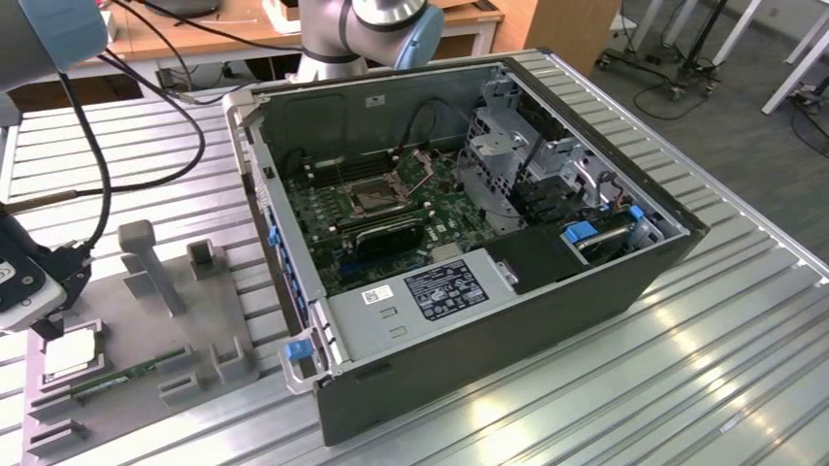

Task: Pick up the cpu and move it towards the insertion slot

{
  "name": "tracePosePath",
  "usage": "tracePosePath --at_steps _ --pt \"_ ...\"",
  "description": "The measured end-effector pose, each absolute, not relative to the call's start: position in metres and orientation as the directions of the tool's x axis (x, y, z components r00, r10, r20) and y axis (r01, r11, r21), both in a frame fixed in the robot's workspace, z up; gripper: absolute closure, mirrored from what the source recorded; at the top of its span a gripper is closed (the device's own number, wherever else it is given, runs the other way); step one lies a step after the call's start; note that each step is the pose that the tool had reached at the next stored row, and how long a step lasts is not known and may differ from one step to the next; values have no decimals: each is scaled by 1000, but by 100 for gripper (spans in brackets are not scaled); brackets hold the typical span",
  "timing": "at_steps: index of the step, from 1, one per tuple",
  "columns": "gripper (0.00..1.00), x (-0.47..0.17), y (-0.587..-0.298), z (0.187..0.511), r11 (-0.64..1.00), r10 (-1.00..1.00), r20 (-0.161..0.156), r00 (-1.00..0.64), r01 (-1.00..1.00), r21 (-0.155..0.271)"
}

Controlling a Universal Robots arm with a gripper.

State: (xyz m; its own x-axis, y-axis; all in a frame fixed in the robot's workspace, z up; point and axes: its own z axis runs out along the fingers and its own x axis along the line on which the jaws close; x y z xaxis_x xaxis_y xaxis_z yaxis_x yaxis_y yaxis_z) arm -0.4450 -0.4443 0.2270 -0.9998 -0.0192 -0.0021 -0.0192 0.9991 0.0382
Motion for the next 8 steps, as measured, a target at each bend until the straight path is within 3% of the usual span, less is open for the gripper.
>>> tracePosePath --at_steps 8 --pt "89 -445 -449 226 999 -19 -2 -1000 -19 38"
